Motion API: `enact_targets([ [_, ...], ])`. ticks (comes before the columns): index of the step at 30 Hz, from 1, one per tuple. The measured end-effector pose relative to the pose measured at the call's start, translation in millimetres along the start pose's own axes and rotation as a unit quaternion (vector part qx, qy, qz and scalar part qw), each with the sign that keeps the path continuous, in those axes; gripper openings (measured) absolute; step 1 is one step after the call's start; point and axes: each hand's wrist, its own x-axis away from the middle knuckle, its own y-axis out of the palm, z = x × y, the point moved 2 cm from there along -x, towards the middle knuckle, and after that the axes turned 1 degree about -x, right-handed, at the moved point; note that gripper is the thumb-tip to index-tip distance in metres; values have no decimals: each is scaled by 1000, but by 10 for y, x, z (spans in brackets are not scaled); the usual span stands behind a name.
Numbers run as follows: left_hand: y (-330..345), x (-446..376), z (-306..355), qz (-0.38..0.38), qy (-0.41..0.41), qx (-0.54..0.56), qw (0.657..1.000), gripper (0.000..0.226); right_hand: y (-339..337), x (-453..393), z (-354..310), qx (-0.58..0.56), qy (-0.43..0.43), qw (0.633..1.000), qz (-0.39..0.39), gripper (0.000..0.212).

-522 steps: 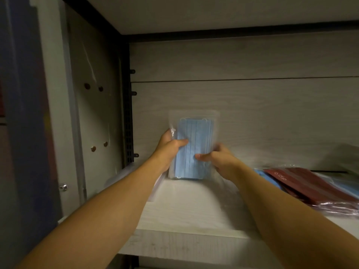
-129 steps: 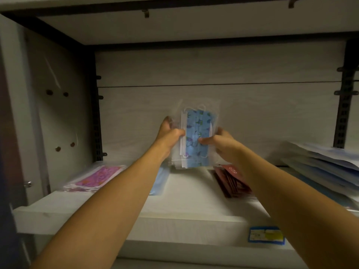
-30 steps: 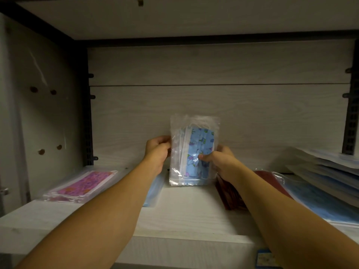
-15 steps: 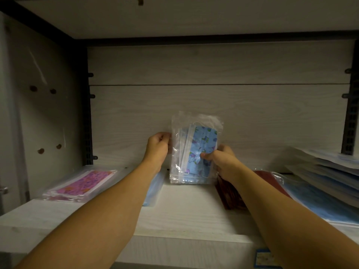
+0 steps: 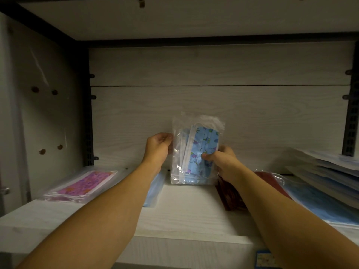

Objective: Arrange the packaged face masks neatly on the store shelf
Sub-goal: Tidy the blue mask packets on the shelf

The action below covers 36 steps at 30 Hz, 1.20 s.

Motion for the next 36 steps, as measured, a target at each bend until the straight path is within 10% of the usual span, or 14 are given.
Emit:
enact_targets([
  [6,57,47,30,-44,-49,103,992,21,-8,36,-25,-10,-12,1000,-13,23],
  [13,169,89,-45,-79,-42,27,996,35,20,-130,134,-44,-21,995,-83,114],
  [19,193,116,15,-94,-67,53,992,35,89,138,-67,-19,-68,995,-71,44],
  [36,214,132,-55,-92,-40,21,995,36,65,77,7,-11,-44,998,-47,35],
])
